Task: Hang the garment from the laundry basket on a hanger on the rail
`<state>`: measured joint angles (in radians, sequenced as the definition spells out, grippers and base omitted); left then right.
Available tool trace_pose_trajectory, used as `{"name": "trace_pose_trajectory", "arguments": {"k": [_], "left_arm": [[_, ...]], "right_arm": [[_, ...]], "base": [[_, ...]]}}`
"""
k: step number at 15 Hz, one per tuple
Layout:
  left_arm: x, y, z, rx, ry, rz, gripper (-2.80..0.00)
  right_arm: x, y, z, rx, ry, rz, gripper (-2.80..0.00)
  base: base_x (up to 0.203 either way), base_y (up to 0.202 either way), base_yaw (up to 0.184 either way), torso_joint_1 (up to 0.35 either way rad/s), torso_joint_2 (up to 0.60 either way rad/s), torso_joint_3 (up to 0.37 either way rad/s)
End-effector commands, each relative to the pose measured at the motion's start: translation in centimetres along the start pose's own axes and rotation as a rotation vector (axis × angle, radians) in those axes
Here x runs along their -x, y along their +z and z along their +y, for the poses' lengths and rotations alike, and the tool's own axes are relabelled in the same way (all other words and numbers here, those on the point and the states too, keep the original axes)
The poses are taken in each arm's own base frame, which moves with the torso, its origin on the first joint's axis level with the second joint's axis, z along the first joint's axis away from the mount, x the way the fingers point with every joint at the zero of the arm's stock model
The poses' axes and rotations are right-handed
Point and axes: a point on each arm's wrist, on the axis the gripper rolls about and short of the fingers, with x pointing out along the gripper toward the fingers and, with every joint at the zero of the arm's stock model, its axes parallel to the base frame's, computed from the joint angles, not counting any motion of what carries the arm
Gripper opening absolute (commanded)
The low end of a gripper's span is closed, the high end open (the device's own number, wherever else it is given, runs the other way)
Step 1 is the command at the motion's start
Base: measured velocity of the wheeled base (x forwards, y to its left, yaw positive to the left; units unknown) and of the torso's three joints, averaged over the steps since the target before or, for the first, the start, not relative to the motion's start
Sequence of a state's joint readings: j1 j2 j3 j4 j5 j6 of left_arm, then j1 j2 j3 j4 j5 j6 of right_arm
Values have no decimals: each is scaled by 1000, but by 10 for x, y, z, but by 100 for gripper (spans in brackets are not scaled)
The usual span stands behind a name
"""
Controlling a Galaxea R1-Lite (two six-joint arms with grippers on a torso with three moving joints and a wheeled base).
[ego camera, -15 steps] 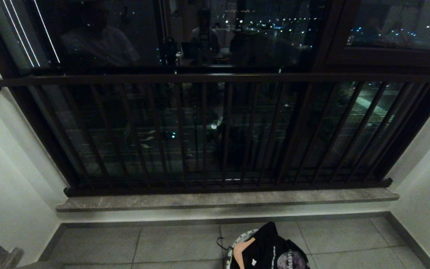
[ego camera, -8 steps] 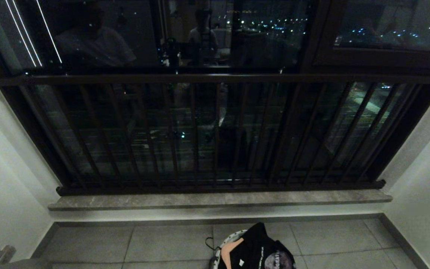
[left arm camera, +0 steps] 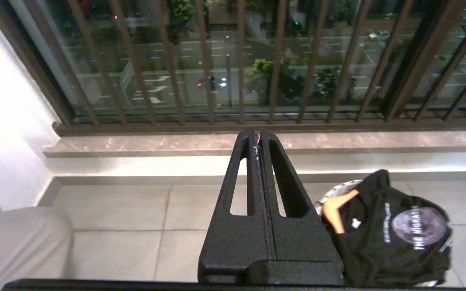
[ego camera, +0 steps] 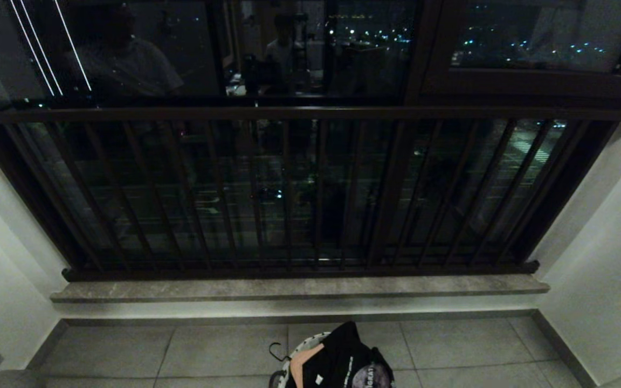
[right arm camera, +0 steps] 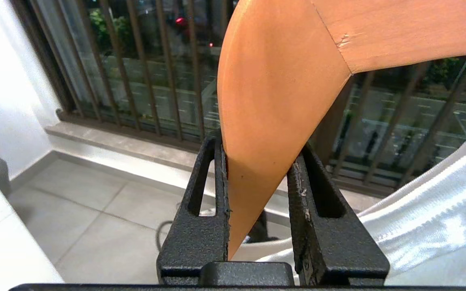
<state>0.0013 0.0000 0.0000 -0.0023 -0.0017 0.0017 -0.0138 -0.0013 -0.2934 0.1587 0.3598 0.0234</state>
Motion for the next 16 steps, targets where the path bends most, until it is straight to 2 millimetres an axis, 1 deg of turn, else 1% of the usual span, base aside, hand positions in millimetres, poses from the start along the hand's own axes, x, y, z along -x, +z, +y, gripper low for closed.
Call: {"name": "trace_pose_trajectory", "arguments": {"k": [1,6,9,10,16], "left_arm": [[0,0,0,0,0,1,-280],[0,0,0,2,0,1,-280],[0,0,0,2,0,1,-280],[0,0,0,2,0,1,-280],[0,0,0,-1,0,-1,-280]], "right_arm": [[0,0,0,1,2,2,-280],[0,-1,0,5,18,4,-280],[0,-1,0,40,18,5,-280],[0,-1,0,40,18,4,-280],[-1,-2,0,40,19,10,-280]], "base": [[0,-193,2,3,6,-2],[0,-197,2,1,2,-1],[0,-179,1,2,2,1],[0,-86,2,2,3,2],[0,0,0,0,0,0]]}}
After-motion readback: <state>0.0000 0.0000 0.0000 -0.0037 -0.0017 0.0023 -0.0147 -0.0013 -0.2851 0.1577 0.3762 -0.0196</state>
